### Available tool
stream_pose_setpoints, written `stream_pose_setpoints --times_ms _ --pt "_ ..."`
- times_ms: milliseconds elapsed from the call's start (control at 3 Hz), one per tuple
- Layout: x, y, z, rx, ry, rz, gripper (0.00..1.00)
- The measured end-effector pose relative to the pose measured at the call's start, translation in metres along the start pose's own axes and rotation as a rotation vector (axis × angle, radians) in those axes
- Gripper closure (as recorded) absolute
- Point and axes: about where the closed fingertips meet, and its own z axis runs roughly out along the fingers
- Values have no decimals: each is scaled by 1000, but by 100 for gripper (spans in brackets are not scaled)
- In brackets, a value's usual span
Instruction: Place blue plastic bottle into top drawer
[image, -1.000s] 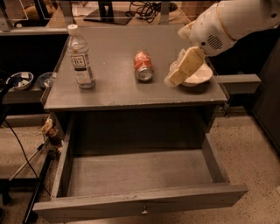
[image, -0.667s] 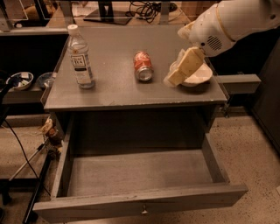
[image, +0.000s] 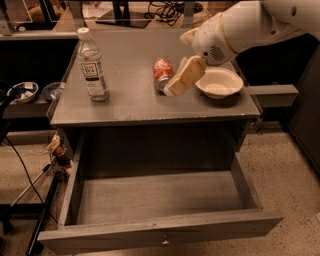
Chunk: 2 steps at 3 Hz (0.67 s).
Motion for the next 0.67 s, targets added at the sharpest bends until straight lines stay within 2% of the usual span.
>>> stream_pose_setpoints --times_ms 333,667 --pt "-12 -3 25 -48 -34 -15 0" --pt "-13 -3 29 -49 -42 -14 0"
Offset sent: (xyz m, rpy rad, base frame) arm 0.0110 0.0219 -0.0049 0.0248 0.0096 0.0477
